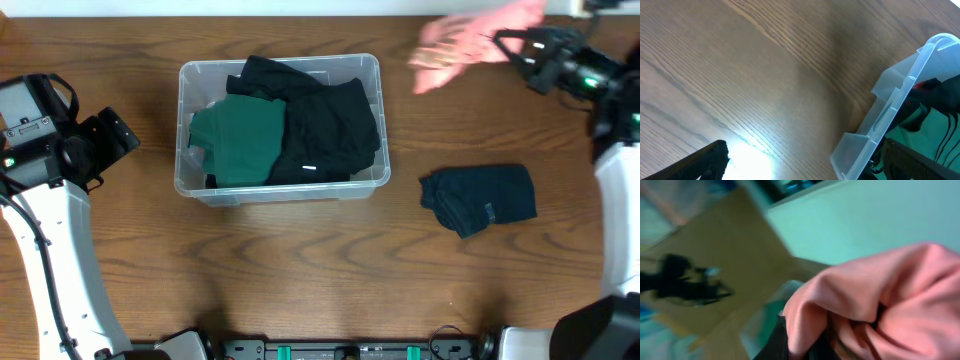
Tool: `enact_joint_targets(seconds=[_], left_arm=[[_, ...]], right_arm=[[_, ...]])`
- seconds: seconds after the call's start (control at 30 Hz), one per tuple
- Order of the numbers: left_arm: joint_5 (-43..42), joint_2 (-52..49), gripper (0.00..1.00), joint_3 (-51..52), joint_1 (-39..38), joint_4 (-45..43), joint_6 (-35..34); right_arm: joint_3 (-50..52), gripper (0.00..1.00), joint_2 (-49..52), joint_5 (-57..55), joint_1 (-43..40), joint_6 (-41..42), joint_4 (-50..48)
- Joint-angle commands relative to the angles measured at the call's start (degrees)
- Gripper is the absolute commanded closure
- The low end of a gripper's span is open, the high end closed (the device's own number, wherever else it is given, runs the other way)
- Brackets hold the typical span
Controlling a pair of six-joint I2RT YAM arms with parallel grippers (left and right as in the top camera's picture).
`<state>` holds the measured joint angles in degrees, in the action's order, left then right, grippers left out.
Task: Pack container
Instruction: 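Lift the pink t-shirt into the container and press it down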
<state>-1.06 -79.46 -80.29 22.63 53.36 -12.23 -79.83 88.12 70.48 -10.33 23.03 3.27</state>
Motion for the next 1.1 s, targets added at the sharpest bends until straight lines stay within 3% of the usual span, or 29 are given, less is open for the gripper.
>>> enact_joint_targets(seconds=[0.0,0.3,0.47,0.73,1.07], left_arm=[[0.7,-0.2,0.02,-0.3,0.2,0.0,-0.5],[0.7,-0.2,0.02,-0.3,0.2,0.0,-0.5],[0.7,-0.2,0.02,-0.3,0.2,0.0,-0.5],[0.7,-0.2,0.02,-0.3,0.2,0.0,-0.5],[0.7,-0.2,0.02,-0.3,0.2,0.0,-0.5]], right_arm=[[0.0,0.99,0.7,-3.5,8.7,8.2,-1.4],[0.0,0.99,7.2,-29.3,32.6,13.6,-12.6],[0.0,0.99,12.5,-35.8,40.0,13.8,-15.4],[0.0,0.99,15.9,-39.7,41.7,8.1,11.2],[0.0,0.99,11.0,-45.5,41.0,-2.3,32.4]])
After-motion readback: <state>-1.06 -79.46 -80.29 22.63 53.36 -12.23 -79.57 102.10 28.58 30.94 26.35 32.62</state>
